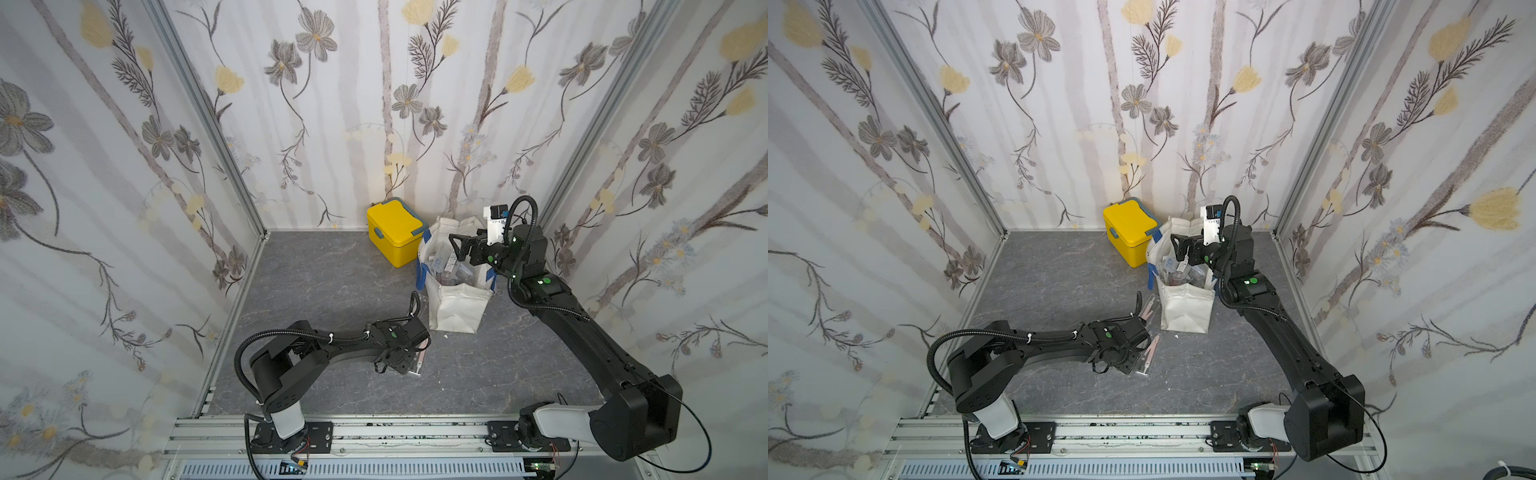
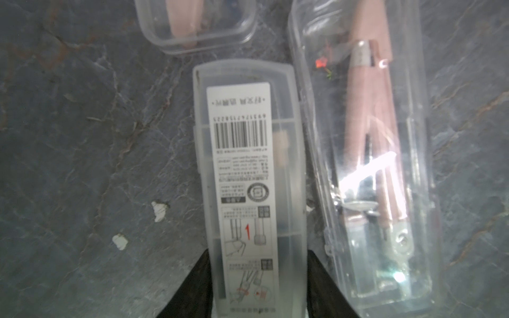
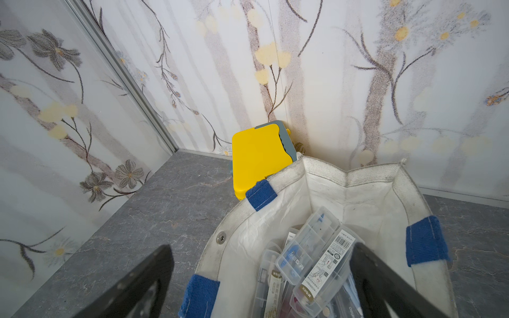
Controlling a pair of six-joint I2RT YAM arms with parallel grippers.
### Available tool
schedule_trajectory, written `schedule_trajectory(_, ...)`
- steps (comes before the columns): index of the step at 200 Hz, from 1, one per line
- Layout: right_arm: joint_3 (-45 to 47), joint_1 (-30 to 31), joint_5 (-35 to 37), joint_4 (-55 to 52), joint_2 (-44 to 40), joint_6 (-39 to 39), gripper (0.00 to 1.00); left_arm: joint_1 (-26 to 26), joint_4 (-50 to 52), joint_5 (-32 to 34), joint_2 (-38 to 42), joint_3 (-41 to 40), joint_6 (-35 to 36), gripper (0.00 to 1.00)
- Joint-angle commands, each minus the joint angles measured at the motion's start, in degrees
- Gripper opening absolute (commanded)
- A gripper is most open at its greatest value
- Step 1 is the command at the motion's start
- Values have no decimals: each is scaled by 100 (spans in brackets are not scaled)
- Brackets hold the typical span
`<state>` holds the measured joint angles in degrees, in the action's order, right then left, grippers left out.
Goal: Put the compass set into the canvas bag
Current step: Pick up the compass set at the center of the board.
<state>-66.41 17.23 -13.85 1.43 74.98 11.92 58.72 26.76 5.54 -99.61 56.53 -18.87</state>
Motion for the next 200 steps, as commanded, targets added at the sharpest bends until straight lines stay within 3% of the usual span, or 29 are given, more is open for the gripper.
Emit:
schedule_trajectory(1,31,-2,-77,302,-54,47,100,-9,181,246,-10,-37,-37,46)
schedule_trajectory(103,-155,1,-256,44,175,47,99,-99,-828,597,1031,-622,-29,43)
schedule_trajectory(167,-267,92,-1205,134,499,170,100,-642,-2266,409,2021,-893,219,43)
schedule_trajectory(200,-332,393,-1618,166,610,77,95,-982,-2940,193,2325,-781,347,44)
